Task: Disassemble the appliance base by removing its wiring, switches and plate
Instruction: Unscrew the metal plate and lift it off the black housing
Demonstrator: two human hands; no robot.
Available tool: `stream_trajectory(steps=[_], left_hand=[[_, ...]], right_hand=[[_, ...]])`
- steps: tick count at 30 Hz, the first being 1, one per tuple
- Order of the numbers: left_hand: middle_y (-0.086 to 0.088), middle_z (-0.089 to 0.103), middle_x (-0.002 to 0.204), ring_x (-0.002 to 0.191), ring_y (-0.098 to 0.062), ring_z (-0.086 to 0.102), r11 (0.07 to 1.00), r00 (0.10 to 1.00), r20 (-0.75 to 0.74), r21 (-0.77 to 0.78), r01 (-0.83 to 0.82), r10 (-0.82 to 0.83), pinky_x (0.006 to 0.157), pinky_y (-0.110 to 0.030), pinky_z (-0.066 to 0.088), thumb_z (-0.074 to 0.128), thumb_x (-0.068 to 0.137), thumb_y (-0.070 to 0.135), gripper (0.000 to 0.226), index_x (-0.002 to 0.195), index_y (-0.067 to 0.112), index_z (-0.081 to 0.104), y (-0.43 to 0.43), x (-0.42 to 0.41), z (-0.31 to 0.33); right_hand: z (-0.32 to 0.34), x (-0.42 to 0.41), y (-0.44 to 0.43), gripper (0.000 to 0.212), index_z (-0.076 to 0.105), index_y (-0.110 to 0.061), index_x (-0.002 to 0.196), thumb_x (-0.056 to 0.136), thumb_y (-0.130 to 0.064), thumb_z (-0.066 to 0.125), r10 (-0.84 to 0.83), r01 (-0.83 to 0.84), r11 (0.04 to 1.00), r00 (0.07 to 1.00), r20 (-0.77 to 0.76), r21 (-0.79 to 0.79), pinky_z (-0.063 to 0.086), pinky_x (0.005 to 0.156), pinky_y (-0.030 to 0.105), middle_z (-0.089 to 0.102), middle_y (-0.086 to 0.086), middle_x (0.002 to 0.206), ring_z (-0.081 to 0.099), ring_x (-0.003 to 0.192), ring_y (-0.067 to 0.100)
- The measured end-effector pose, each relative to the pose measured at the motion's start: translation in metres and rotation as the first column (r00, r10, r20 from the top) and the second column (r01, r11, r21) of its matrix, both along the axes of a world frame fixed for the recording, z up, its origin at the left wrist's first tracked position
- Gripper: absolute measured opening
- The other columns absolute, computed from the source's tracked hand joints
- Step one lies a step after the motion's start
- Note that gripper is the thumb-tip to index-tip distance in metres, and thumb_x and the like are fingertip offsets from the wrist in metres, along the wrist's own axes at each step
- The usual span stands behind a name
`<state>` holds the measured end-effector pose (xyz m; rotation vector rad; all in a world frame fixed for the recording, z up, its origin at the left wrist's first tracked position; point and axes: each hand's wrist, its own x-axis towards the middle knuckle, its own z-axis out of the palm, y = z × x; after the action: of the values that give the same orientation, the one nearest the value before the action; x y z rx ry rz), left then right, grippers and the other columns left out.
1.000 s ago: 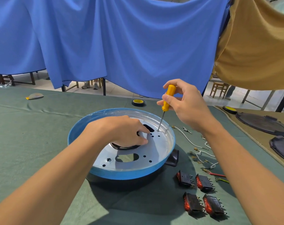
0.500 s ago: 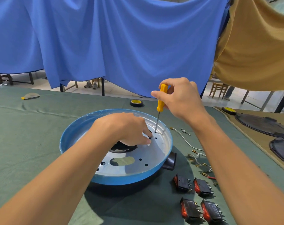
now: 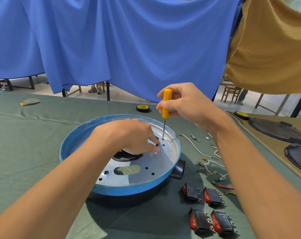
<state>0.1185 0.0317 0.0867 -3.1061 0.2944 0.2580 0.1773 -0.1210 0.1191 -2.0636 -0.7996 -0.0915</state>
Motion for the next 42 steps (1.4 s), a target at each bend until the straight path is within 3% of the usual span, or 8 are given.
stream_trajectory(steps=[2,7,15,21,26,31,36,42], left_hand=[[0.007,0.051,0.139,0.112,-0.019,0.047,1.000,1.000,0.001,0.001,-0.007,0.007,0.095,-0.036,0.040,0.041,0.095,0.058,0.042,0.136,0.051,0.045,0.000,-0.001,0.000],[0.008,0.055,0.135,0.097,-0.014,0.041,1.000,1.000,0.021,-0.013,-0.001,0.001,0.094,-0.036,0.040,0.041,0.095,0.058,0.040,0.133,0.050,0.049,0.001,0.000,0.000],[0.008,0.055,0.133,0.095,-0.013,0.042,0.999,0.999,0.045,-0.032,0.002,0.000,0.083,-0.030,0.037,0.042,0.096,0.055,0.036,0.130,0.049,0.053,-0.001,-0.001,0.001],[0.008,0.055,0.133,0.095,-0.013,0.040,1.000,0.999,0.044,-0.023,0.001,0.000,0.083,-0.029,0.034,0.042,0.096,0.054,0.036,0.130,0.048,0.054,-0.003,-0.002,0.001],[0.009,0.056,0.134,0.095,-0.013,0.040,1.000,0.998,0.063,-0.013,0.018,-0.017,0.081,-0.028,0.034,0.042,0.096,0.054,0.036,0.130,0.047,0.055,-0.002,-0.001,0.001],[0.011,0.060,0.129,0.090,-0.010,0.045,0.999,0.988,0.152,-0.044,0.026,-0.019,0.076,-0.025,0.036,0.045,0.094,0.055,0.034,0.123,0.047,0.061,-0.002,0.003,-0.004],[0.011,0.060,0.130,0.090,-0.009,0.043,0.998,0.986,0.163,0.056,0.033,-0.042,0.075,-0.024,0.034,0.043,0.095,0.055,0.036,0.128,0.048,0.056,-0.001,0.003,-0.007],[0.002,0.062,0.108,0.079,-0.015,0.051,0.992,0.995,0.087,0.113,-0.063,0.053,0.069,-0.027,0.036,0.049,0.092,0.058,0.043,0.128,0.037,0.059,-0.011,0.010,0.009]], right_hand=[[-0.004,0.003,0.004,0.017,0.061,-0.001,0.092,0.090,-0.018,0.061,-0.142,0.148,0.988,0.981,0.135,-0.032,0.056,0.080,0.048,0.069,0.015,0.087,0.068,0.087,0.028],[-0.013,0.003,0.009,0.042,0.049,-0.017,0.071,0.094,-0.051,0.050,-0.272,0.322,0.942,0.900,0.339,-0.098,0.036,0.061,0.033,0.054,-0.006,0.060,0.050,0.067,0.015],[-0.010,-0.001,0.007,0.018,0.041,-0.019,0.102,0.089,-0.029,0.049,-0.217,0.315,0.924,0.899,0.379,-0.218,0.050,0.072,0.045,0.058,0.006,0.081,0.058,0.082,0.032],[-0.011,0.000,0.004,0.033,0.040,-0.019,0.089,0.093,-0.050,0.050,-0.282,0.446,0.861,0.819,0.500,-0.245,0.037,0.065,0.039,0.050,0.004,0.074,0.049,0.077,0.032],[-0.009,0.003,0.004,0.010,0.043,-0.020,0.092,0.088,-0.026,0.050,-0.249,0.366,0.900,0.878,0.408,-0.238,0.049,0.070,0.044,0.058,0.007,0.081,0.055,0.083,0.034],[-0.009,0.004,0.004,0.016,0.042,-0.023,0.092,0.085,-0.034,0.051,-0.225,0.313,0.919,0.916,0.332,-0.240,0.043,0.064,0.038,0.054,0.004,0.081,0.054,0.082,0.029],[-0.015,0.002,0.008,0.029,0.042,-0.020,0.088,0.092,-0.047,0.051,-0.314,0.420,0.893,0.841,0.440,-0.164,0.040,0.064,0.037,0.055,0.005,0.078,0.052,0.079,0.032],[-0.009,-0.001,0.007,0.017,0.043,-0.017,0.096,0.085,-0.028,0.051,-0.339,0.427,0.879,0.872,0.354,-0.210,0.042,0.067,0.038,0.052,0.004,0.082,0.050,0.085,0.033]])
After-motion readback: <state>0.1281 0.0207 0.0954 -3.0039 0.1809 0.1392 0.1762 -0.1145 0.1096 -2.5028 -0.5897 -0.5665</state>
